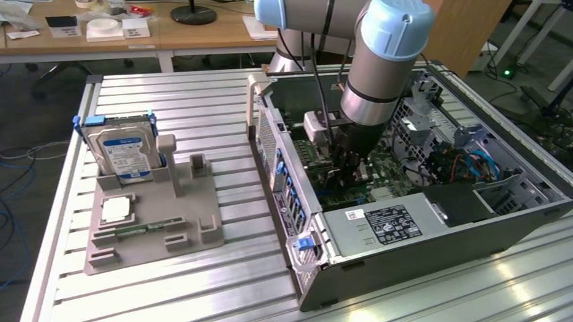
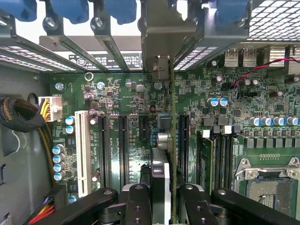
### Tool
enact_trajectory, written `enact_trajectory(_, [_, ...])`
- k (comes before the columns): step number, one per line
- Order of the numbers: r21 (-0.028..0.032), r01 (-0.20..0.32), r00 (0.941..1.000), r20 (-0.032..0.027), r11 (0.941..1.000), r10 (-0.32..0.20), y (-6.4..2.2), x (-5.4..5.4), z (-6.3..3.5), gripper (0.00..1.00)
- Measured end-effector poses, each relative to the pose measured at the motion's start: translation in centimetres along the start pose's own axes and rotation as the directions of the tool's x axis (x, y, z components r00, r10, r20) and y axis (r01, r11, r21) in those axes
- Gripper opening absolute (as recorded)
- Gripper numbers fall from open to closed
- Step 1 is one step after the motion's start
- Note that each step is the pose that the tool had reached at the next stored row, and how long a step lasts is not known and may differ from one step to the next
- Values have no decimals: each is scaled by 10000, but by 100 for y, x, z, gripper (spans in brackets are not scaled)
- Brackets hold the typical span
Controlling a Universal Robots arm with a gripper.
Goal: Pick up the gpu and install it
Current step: 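Insert the gpu into the slot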
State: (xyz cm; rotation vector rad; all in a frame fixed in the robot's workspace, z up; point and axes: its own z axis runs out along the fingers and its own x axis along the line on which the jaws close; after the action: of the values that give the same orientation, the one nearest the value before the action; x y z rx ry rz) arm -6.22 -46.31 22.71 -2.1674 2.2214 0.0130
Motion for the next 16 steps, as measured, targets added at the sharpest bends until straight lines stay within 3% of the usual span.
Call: enact_trajectory(16, [-1, -2, 10000, -1, 10000, 2, 2, -28, 8, 28])
